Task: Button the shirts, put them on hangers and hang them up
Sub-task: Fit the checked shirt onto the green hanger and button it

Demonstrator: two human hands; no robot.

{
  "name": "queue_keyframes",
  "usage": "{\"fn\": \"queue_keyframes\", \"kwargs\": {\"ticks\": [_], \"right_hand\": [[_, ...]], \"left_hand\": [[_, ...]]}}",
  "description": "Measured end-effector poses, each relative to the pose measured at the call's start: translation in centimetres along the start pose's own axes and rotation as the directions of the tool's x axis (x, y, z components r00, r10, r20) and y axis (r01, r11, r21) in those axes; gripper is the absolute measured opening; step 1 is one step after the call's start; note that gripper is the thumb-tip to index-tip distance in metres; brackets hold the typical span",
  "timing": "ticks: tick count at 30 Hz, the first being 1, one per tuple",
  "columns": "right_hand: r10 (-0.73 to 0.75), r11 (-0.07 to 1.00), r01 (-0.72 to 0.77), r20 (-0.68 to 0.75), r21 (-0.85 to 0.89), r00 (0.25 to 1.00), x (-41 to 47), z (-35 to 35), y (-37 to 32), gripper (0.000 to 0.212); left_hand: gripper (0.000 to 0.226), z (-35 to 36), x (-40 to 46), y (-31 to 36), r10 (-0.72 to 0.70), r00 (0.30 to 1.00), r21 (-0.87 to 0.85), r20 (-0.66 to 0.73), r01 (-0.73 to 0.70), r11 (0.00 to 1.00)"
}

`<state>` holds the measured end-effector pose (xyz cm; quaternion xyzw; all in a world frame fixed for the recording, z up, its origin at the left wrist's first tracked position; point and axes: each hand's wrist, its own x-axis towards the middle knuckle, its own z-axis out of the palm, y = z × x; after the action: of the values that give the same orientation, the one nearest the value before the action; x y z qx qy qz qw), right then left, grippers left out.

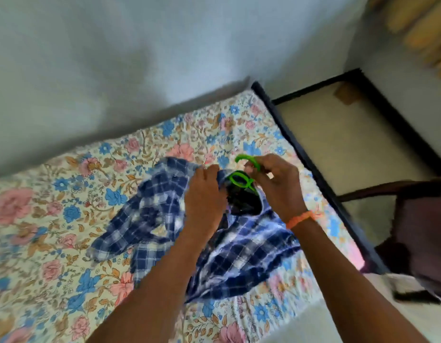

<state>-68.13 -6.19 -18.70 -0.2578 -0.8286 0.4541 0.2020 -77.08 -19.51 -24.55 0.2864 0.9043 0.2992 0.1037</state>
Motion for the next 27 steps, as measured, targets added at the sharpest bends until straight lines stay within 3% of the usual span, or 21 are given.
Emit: {"fn": "queue_keyframes", "kwargs": {"ticks": [5,8,10,14,18,21,27], "right_hand": [[0.031,0.999,-0.035,-0.161,-0.020,0.986,-3.8,-10.0,-10.8,0.026],[-0.024,0.999,0.014,-0.251,-0.040,0.968,-6.4,-15.4,-16.4,0.014],[-0.055,0.998,0.054,-0.327,-0.013,0.943,-8.3,-19.1,-20.2,0.006],[-0.066,0.996,0.089,-0.450,0.030,0.890,-11.9,-26.8,-26.4,0.011],[-0.110,0.991,0.135,-0.534,0.007,0.838,-15.5,-33.9,-30.0,0.006],[-0.174,0.984,0.164,-0.587,-0.072,0.791,-19.4,-39.5,-31.5,0.009],[-0.200,0.980,0.137,-0.707,-0.146,0.678,-29.1,-50.6,-29.8,0.011]], "left_hand": [[0.026,-12.0,-1.1,9.3,0.187,0.982,0.168,0.019,-0.187,0.968],[0.025,-18.0,-1.9,15.6,0.371,0.925,0.414,0.079,-0.369,0.832],[0.027,-21.4,-2.8,20.0,0.526,0.841,0.438,0.131,-0.524,0.730],[0.027,-25.9,-4.4,28.2,0.700,0.669,0.199,0.251,-0.743,0.639],[0.036,-27.6,-8.6,36.0,0.871,0.468,0.015,0.152,-0.882,0.471],[0.036,-26.3,-11.9,42.0,0.915,0.392,-0.041,0.096,-0.917,0.397],[0.027,-21.3,-19.2,54.4,0.961,0.174,-0.251,0.216,-0.941,0.227]]}}
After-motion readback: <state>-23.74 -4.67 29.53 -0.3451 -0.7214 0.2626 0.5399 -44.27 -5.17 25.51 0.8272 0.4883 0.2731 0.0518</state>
